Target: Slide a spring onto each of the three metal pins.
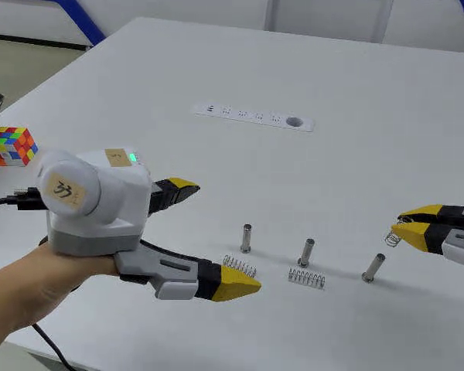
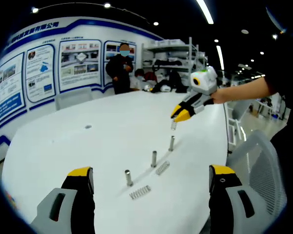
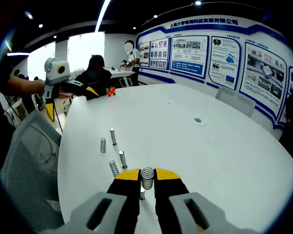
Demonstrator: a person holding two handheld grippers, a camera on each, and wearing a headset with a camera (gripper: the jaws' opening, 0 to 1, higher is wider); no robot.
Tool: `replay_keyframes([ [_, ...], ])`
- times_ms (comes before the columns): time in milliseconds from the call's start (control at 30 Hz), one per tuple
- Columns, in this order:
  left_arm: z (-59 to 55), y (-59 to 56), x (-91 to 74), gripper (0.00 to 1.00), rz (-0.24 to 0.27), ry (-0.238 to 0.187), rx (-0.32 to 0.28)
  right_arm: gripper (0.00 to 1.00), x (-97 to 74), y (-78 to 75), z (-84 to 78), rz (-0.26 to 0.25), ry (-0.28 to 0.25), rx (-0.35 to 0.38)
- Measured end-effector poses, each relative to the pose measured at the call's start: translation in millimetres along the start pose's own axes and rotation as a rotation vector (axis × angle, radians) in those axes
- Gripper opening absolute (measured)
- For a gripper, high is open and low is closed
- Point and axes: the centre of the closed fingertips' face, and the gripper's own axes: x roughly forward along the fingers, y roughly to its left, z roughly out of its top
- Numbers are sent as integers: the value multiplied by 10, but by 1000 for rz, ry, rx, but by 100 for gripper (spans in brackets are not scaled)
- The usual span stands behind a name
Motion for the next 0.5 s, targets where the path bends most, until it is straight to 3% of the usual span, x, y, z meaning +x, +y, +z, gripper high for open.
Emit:
replay_keyframes([
  [133, -53, 12, 1, 100, 4, 17, -8, 11, 46, 31, -64, 10, 12, 9],
  [500, -52, -23, 26, 100, 2, 14, -20, 11, 96, 49, -133, 29, 22, 30],
])
